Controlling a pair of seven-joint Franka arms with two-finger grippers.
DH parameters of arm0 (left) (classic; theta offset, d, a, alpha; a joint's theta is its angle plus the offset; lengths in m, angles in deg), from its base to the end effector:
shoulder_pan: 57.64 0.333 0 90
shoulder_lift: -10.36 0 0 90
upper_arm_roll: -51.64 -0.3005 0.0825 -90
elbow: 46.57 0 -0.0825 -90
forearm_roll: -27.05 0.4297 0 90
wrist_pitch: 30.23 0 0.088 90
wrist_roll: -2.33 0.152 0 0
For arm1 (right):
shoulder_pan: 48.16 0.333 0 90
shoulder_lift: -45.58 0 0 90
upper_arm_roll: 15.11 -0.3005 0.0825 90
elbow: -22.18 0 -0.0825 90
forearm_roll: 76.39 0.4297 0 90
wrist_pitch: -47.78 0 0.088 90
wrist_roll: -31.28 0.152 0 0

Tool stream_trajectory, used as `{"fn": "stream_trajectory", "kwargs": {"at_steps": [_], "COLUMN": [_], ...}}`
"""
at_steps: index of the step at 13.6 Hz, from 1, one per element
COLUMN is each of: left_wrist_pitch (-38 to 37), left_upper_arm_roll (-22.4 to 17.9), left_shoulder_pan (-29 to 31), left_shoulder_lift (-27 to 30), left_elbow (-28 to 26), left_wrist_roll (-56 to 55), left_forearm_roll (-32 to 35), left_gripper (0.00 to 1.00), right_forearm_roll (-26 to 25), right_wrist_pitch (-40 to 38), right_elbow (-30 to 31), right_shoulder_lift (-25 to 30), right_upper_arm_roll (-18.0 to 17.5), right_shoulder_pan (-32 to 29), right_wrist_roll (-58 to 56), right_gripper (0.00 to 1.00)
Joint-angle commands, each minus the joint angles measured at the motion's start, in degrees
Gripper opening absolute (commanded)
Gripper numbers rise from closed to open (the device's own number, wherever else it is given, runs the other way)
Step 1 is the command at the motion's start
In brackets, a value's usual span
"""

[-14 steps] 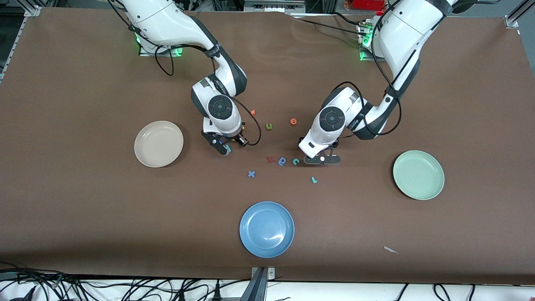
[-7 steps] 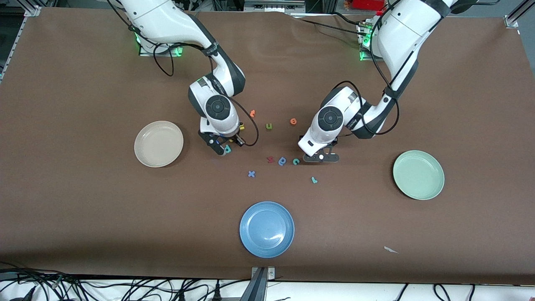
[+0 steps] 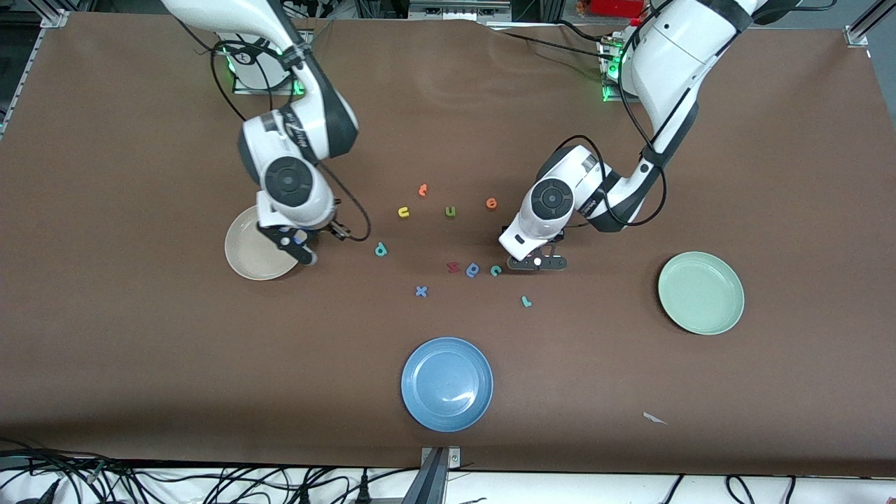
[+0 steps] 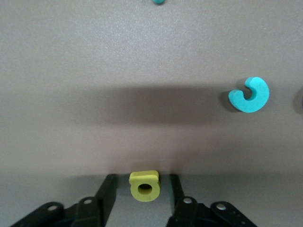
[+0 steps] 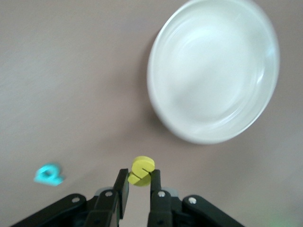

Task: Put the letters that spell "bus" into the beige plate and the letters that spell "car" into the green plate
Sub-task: 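Carry the yellow S to the cream plate with the right gripper and release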

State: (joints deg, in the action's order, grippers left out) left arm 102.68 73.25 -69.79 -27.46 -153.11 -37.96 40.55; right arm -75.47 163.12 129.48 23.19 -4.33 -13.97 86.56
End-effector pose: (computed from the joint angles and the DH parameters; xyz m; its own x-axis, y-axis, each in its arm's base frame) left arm 0.5283 -0.3527 0.0790 0.9879 -0.0021 -0.1553 -0.0062 -0.9996 -0.0259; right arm 0.5709 0.2483 0.2035 0.8385 -0.5377 -0.0887 -0.5077 -0.8299 0.2314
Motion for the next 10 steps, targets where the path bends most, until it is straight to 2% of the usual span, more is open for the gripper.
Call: {"fn": "stream_trajectory", "kwargs": {"at_steps": [1,3,5,6,7,8,10], "left_wrist_pitch": [0.3,0.4,0.4,0.4,0.5,0.5,0.5], "left_upper_arm_roll": [0.1,0.1,0.1,0.1,0.1,0.1,0.1], "left_shoulder_pan": [-0.1,-0.1,-0.1,-0.1,0.0,0.0,0.0], "left_shoulder_lift": [-0.4,-0.6,-0.6,-0.7,-0.8,-0.8,-1.1], "left_elbow": [-0.1,0.0,0.0,0.1,0.2,0.2,0.3], "left_wrist_roll": [-0.4,-0.4,-0.3,0.0,0.2,0.3,0.3], "left_forearm_roll": [1.0,1.0,1.0,1.0,1.0,1.0,1.2], "left_gripper": [0.44,0.39,0.34,0.34,0.34,0.32,0.30], "right_forearm_roll": [1.0,1.0,1.0,1.0,1.0,1.0,1.0], "right_wrist_pitch": [1.6,7.9,19.8,21.3,21.1,20.0,15.8], "right_elbow": [7.1,12.3,19.6,20.6,20.5,20.2,18.2], "right_shoulder_lift": [2.3,1.7,1.5,1.4,1.5,2.2,4.5], "right_upper_arm_roll": [6.3,7.1,7.2,7.2,7.2,7.2,7.4], "right_shoulder_pan": [0.3,-0.1,-0.3,-0.3,-0.3,-0.3,-0.3], "right_wrist_roll": [-12.0,-13.2,-13.4,-13.4,-13.4,-13.3,-13.3], "right_gripper": [0.01,0.01,0.03,0.09,0.46,0.99,1.00]}}
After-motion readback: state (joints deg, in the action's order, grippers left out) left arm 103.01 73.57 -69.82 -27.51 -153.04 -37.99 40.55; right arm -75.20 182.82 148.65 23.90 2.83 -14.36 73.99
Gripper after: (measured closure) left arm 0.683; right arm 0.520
